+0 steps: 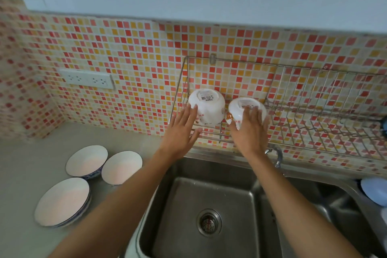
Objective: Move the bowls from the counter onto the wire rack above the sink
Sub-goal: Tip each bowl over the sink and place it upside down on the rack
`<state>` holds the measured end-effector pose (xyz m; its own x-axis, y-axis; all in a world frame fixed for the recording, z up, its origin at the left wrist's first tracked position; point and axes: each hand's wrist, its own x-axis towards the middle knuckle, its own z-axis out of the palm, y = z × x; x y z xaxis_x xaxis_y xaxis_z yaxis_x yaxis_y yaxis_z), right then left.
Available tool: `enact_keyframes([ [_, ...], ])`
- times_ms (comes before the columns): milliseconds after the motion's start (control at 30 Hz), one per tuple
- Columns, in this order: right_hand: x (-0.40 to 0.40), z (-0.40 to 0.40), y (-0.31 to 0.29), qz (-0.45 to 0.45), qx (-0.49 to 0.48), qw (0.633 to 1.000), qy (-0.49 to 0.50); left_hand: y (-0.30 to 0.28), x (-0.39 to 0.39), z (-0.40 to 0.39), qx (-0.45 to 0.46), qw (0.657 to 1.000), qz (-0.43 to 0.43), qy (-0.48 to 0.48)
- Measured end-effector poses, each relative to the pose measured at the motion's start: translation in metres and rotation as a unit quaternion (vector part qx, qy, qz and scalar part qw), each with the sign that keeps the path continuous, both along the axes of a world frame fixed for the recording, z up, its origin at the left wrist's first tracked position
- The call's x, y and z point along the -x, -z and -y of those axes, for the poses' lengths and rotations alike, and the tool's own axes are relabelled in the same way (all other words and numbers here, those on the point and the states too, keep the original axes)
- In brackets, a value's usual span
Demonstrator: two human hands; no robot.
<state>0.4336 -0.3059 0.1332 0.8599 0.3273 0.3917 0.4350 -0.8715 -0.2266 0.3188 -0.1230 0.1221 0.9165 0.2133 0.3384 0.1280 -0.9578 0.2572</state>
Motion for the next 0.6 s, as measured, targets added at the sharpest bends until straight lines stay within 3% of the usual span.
enact_keyframes([
  [100, 0.014, 0.002, 0.005, 0.075, -0.115, 0.987, -0.082, 0.004, 0.037, -0.003, 0.014, 0.999, 0.033, -0.026],
  [167, 0.039, -0.006, 0.015, 0.072, -0.220, 0.963, -0.141, 0.009, 0.063, -0.010, 0.026, 0.997, 0.038, -0.062],
  [267, 0.092, -0.036, 0.039, 0.058, -0.269, 0.930, -0.243, 0.023, 0.105, -0.026, 0.048, 0.991, 0.023, -0.122],
  [400, 0.157, -0.087, 0.070, -0.018, -0.230, 0.913, -0.337, 0.038, 0.166, -0.053, 0.063, 0.978, 0.007, -0.198],
  [600, 0.215, -0.162, 0.101, -0.136, -0.117, 0.905, -0.386, 0.063, 0.244, -0.119, 0.117, 0.954, 0.019, -0.277],
])
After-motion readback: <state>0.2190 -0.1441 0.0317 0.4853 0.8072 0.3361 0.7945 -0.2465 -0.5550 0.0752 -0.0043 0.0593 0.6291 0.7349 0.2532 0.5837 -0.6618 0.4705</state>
